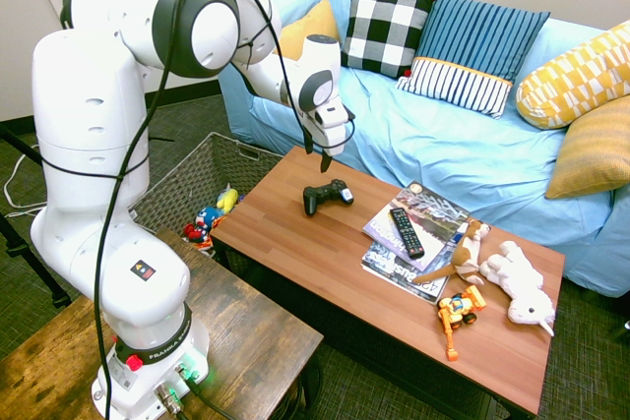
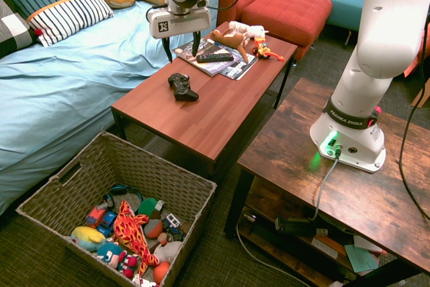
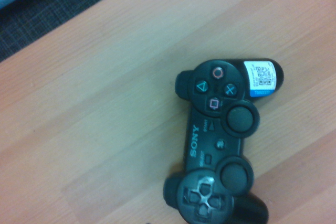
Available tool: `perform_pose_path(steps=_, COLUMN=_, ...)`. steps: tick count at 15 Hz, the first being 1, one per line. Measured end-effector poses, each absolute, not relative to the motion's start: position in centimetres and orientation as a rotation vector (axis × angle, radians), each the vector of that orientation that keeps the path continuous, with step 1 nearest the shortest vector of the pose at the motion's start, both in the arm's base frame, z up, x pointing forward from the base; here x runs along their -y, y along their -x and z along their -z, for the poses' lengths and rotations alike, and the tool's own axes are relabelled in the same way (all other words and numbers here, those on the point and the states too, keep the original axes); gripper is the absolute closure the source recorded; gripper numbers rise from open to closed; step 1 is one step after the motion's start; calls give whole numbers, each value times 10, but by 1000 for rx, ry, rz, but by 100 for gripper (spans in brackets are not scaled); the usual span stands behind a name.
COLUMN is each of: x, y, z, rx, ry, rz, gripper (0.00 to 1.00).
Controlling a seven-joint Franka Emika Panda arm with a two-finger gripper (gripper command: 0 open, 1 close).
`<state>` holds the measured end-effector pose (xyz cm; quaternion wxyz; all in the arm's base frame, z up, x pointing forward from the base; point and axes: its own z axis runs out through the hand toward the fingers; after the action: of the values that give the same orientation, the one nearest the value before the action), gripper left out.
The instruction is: Put the gamepad in the basket
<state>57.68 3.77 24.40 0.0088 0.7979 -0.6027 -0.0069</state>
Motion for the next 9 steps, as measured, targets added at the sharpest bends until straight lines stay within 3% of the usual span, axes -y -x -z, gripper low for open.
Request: perform_pose_path(steps=9, x=-40, y=-611, z=-166, rx=1923, ry=-2402, rz=101, gripper=0)
